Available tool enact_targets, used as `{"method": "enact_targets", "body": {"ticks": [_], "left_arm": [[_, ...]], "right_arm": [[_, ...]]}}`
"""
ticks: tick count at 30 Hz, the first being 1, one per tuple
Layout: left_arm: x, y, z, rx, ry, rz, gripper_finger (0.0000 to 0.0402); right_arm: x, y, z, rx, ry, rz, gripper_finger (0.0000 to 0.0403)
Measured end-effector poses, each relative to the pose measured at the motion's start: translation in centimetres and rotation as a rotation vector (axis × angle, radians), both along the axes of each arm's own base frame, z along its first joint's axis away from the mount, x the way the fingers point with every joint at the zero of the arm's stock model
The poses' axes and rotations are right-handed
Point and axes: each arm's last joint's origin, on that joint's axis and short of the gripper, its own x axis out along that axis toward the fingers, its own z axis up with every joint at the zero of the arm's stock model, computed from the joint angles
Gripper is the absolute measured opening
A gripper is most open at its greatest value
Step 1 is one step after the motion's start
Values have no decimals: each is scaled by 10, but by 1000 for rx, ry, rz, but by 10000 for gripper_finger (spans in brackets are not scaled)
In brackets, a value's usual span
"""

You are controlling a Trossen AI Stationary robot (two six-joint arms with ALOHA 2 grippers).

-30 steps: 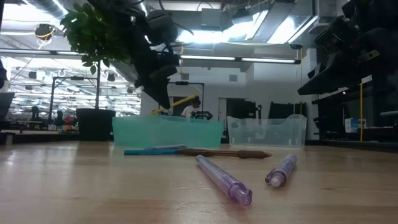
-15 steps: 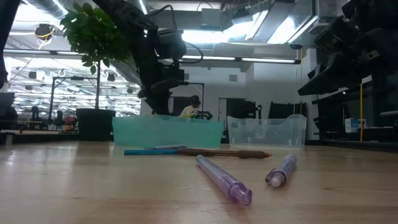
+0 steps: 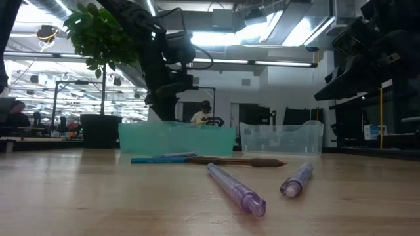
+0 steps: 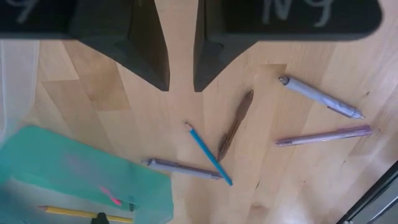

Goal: Sort pens & pencils
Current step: Put the yellow pencil into the blue bin, then put the blue pencil into the blue bin

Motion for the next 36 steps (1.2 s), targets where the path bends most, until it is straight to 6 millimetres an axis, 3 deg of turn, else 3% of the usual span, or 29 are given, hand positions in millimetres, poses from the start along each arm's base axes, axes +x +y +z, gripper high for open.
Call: {"method": "enact_targets", "body": {"ticks": [8,14,22,28,32,36], "left_arm": [[3,-5,2,47,1,-35,72],[6,-11,4,96,12,-123,85],[6,-34,36,118,-124,-275,62],[1,-64,67,157,-269,-337,31],[-4,-87,68,198,-427,-404,8],[-18,-106,51,202,-572,-423,4]], "right_arm": [[0,0,0,-1,0,0,75],[0,0,0,1,0,0,75],[-1,0,-2,23,24,-13,75],[-1,0,-4,47,47,-20,75],[-3,1,-7,87,74,-37,75],[-3,5,-7,96,76,-17,74]]}}
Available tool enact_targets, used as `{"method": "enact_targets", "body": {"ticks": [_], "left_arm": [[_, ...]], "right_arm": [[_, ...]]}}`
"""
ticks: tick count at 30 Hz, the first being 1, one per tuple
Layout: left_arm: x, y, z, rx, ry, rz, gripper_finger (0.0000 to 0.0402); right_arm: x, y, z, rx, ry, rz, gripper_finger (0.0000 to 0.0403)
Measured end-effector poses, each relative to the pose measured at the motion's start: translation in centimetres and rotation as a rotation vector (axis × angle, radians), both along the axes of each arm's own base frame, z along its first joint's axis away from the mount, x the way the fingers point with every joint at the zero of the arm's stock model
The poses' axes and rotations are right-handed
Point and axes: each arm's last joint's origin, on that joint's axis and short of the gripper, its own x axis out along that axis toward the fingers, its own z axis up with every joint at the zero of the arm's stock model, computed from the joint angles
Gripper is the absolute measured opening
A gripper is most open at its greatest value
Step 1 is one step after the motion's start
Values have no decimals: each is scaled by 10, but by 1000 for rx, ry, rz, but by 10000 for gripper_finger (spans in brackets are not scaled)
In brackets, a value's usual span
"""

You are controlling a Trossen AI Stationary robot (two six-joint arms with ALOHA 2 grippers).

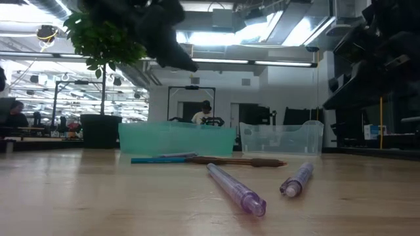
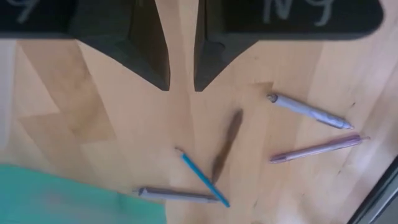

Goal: Sort pens & pencils
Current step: Put the blue pencil into the blue bin

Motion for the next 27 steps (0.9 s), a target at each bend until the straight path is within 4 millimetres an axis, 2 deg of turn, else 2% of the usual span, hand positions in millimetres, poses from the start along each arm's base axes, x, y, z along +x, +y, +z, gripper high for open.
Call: {"method": "enact_targets", "body": {"ticks": [4,9,15,21,27], "left_arm": [[-14,-15,-20,-52,-145,-22,16],[-28,-36,-34,-58,-314,-104,26],[-41,-55,-50,-80,-341,-161,30],[-59,-80,-51,-25,-526,-290,13],[-66,-86,-60,-19,-495,-199,1]], "right_arm": [[0,4,0,8,-5,23,75],[2,7,1,12,-21,35,75],[8,8,3,4,-68,43,75],[19,10,4,-24,-140,64,75],[27,12,-1,-54,-149,79,75]]}}
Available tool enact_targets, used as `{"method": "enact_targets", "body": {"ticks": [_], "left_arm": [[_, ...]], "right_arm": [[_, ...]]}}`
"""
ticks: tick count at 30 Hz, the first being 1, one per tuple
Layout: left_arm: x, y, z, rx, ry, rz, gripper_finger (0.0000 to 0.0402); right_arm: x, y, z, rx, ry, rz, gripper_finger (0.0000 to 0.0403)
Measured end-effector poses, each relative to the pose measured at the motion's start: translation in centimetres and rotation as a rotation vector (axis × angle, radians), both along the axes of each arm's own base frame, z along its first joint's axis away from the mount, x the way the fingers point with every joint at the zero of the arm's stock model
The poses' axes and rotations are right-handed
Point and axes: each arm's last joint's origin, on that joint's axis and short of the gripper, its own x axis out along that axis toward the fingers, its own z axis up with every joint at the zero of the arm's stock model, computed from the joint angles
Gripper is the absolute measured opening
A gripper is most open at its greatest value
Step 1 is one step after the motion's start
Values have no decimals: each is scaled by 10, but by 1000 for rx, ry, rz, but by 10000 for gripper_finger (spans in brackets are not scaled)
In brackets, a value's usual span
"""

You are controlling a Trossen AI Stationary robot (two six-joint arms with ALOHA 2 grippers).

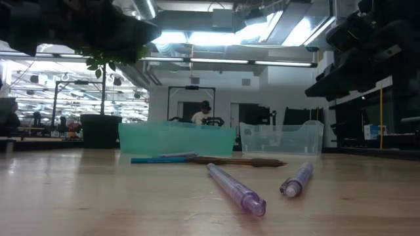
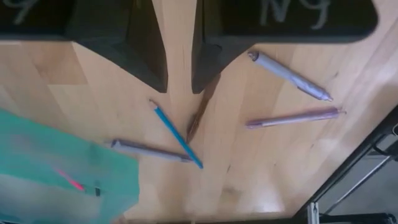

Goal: Sort pens & pencils
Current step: Put the blue pencil into the blue bin

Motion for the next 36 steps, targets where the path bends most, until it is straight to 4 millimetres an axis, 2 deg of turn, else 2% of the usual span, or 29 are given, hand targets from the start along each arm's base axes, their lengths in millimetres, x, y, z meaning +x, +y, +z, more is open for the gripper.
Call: {"method": "enact_targets", "body": {"ticks": [7,14,18,27,32,36], "left_arm": [[0,1,-1,-58,20,46,23],[0,2,-11,-156,127,89,82],[7,0,-6,-138,171,115,110],[46,-6,10,2,459,184,119],[72,-9,11,22,586,147,120],[89,-9,4,14,691,97,118]], "right_arm": [[5,1,-1,49,-19,-18,75],[5,1,-2,70,-18,-26,75],[5,1,-2,70,-18,-26,75],[5,0,-2,65,-12,-35,75],[4,0,-3,50,-6,-30,75],[4,0,-3,43,-2,-28,75]]}}
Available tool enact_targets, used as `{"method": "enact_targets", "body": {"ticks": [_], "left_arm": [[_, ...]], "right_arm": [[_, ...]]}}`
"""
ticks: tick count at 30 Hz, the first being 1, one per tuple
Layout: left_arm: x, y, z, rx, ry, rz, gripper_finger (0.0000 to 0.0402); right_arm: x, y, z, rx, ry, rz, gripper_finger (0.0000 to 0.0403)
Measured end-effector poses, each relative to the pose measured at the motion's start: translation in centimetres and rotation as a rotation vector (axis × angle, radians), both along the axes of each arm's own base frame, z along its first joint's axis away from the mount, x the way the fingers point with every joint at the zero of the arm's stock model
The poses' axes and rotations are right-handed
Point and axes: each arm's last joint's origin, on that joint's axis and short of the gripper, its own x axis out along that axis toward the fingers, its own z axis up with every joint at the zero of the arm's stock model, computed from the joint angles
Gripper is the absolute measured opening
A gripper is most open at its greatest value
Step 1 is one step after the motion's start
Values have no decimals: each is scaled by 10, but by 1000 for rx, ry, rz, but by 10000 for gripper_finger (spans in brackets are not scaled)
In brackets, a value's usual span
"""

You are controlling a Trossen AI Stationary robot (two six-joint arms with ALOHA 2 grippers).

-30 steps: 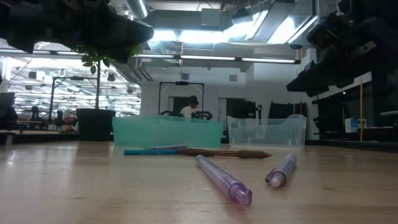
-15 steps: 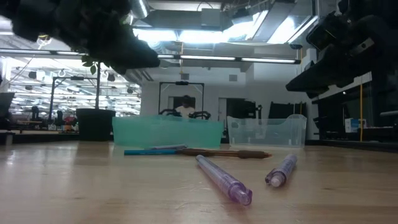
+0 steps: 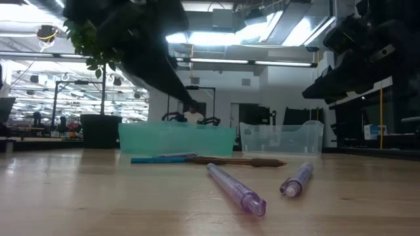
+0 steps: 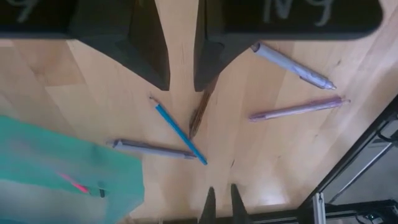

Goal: Sort pens & pencils
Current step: Put the blue pencil into the blue bin

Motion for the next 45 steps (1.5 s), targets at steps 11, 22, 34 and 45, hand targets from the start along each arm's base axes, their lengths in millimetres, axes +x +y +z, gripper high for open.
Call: {"method": "enact_targets", "body": {"ticks": [11,22,34,45], "left_arm": [[29,14,-15,35,275,-4,117],[34,23,-21,7,335,-41,117],[37,28,-41,9,405,-31,115],[40,39,-50,6,432,0,115]], "right_arm": [[-1,0,-2,-6,20,1,75],[-2,0,-5,-15,53,2,75],[-2,0,-5,-27,51,7,75],[-2,0,-5,-33,50,10,75]]}}
